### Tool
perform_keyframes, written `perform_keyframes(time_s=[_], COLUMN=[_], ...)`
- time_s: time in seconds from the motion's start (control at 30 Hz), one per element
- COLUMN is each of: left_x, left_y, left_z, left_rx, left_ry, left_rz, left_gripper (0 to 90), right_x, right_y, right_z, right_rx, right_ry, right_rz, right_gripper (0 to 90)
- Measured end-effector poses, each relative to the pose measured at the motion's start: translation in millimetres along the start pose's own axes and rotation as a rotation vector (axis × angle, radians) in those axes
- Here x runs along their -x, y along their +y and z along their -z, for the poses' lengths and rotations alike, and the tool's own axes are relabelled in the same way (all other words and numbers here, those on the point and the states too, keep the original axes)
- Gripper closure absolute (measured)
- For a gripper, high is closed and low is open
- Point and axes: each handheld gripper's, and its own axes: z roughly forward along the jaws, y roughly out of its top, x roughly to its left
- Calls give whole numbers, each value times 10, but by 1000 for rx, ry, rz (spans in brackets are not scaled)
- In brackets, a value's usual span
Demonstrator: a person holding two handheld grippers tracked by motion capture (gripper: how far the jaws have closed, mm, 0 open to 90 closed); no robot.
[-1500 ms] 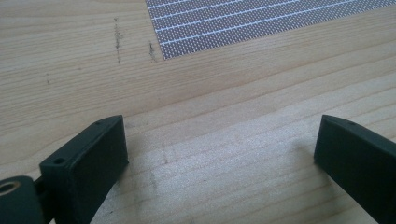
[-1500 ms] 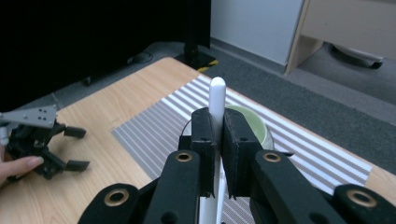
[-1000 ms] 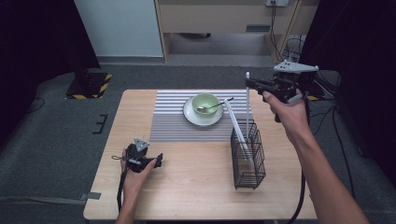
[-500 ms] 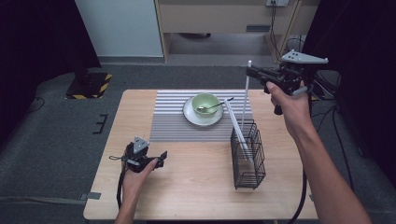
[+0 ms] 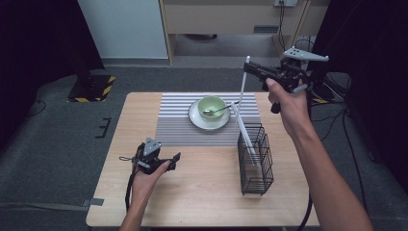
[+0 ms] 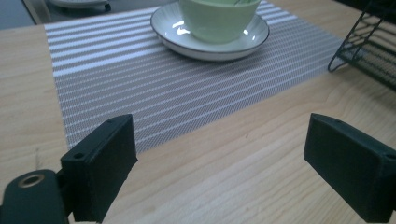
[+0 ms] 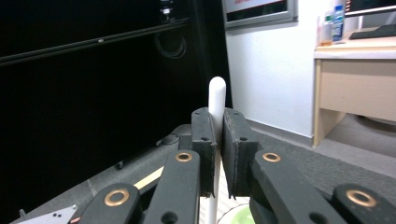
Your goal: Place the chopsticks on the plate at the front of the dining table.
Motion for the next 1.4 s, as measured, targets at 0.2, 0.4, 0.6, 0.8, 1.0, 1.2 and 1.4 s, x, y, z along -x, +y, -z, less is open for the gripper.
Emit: perform_keyframes(time_s=[0.2, 0.4, 0.6, 0.8, 1.0, 1.2, 1.4], left_x=[90, 213, 323, 405, 520, 608, 713], left_y=[150, 308, 424, 494, 549, 620, 670], left_z=[-62, -143, -231, -299, -327, -384, -415], left_rx=[20, 28, 27, 50, 69, 84, 89], left_ry=[-31, -57, -69, -110, -166, -224, -265], left_rz=[7, -13, -16, -10, -24, -16, -21], left_gripper=[89, 96, 101, 121, 139, 148, 172], right_x=[-24, -95, -140, -166, -194, -248, -283], right_y=[-100, -141, -189, -208, -226, -241, -258], right_z=[-181, -268, -353, -389, -406, -462, -487], right_rx=[-12, -25, -31, -33, -41, -45, -51], right_ry=[25, 51, 83, 88, 91, 106, 116], right_rz=[-11, -2, -14, -15, -21, -33, -39], right_gripper=[842, 842, 842, 842, 842, 842, 842])
